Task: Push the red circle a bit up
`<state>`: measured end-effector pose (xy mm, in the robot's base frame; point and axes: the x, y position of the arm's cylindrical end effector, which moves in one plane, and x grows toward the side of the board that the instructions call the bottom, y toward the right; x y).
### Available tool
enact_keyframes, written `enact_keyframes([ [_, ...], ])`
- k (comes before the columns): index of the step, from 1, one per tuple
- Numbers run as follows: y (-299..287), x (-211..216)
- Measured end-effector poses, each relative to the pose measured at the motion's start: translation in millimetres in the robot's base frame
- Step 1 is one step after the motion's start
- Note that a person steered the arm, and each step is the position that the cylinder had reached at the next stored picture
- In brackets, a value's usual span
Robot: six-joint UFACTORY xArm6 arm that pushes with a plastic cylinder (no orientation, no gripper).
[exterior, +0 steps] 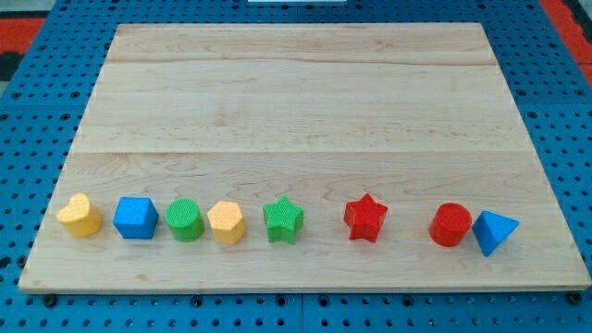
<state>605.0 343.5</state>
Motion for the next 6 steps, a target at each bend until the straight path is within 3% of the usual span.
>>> enact_keyframes([
  [2, 1, -3],
  [3, -29, 7],
  [4, -137, 5],
  [5, -188, -37],
  [6, -198, -56],
])
